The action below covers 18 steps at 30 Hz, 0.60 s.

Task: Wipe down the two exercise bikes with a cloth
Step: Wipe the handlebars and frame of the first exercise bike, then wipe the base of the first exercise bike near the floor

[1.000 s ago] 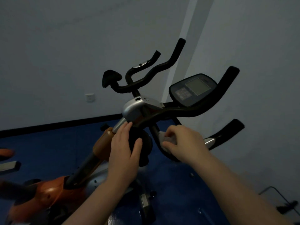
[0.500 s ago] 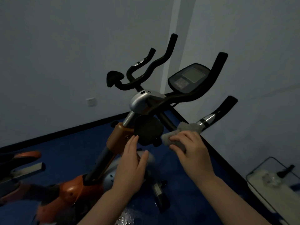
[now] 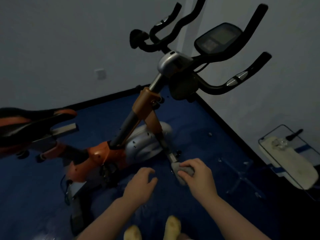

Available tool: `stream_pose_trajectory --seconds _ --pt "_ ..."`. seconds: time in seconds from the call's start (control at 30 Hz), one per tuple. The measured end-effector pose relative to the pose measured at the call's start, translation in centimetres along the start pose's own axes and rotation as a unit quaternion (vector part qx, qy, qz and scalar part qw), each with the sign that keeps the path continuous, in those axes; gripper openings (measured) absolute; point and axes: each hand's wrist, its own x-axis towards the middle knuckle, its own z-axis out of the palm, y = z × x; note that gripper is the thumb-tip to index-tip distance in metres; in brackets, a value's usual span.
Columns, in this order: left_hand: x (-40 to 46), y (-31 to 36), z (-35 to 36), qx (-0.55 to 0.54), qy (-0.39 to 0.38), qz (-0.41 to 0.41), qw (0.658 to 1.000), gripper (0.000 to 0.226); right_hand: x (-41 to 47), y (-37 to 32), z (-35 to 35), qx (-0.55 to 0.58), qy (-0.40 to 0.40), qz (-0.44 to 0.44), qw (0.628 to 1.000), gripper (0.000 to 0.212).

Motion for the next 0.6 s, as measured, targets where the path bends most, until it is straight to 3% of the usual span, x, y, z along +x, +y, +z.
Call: stream_pose_trajectory --seconds 0.27,0.6 --pt "-6.6 -3.8 1.7 -0.022 0.036 -0.097 0.994 0.022 -5.3 0.6 4.1 -0.020 -0.129 -0.041 0.991 0.014" --pt "-21.2 -9.6 1.3 -0.091 0.135 -0.214 0.963 0.032 -12.5 -2.8 10.5 -0.037 -0.238 -0.146 0.959 0.013"
